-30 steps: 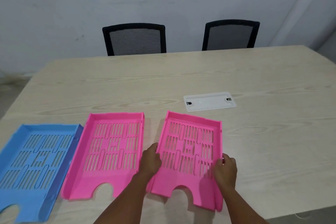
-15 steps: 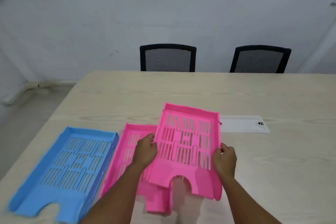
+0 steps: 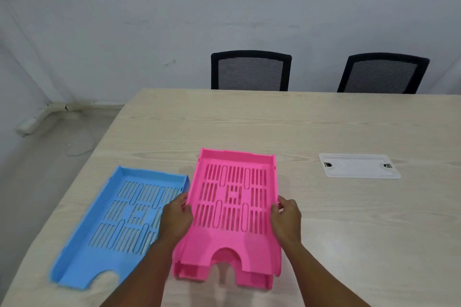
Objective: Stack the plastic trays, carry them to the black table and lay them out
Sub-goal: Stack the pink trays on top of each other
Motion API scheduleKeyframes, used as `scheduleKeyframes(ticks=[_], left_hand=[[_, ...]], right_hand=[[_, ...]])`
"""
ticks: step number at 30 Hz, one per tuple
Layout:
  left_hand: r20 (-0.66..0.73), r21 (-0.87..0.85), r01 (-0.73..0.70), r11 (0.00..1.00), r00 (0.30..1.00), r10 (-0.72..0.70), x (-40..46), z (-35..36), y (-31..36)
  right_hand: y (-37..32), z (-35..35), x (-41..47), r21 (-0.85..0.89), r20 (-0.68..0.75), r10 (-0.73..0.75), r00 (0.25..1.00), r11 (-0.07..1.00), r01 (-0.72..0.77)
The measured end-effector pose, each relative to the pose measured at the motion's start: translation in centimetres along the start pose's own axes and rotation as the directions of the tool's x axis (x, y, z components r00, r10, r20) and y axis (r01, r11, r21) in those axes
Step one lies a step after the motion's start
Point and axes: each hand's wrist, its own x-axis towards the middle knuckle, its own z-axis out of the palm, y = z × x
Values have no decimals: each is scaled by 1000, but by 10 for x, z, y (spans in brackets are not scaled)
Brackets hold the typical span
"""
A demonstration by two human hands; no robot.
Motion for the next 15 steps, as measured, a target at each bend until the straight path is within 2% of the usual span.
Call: scheduleKeyframes(ticks=[10,15], left_hand=[[23,-13,3,1000,1000,-3,-5,-18,-23],[26,-2,-18,1000,999,18,-10,-14,-24]], right_hand=[[-4,24,-17,-49,26,7,1000,999,-6],[-4,19,-22,-45,-13,8,1000,999,-9]])
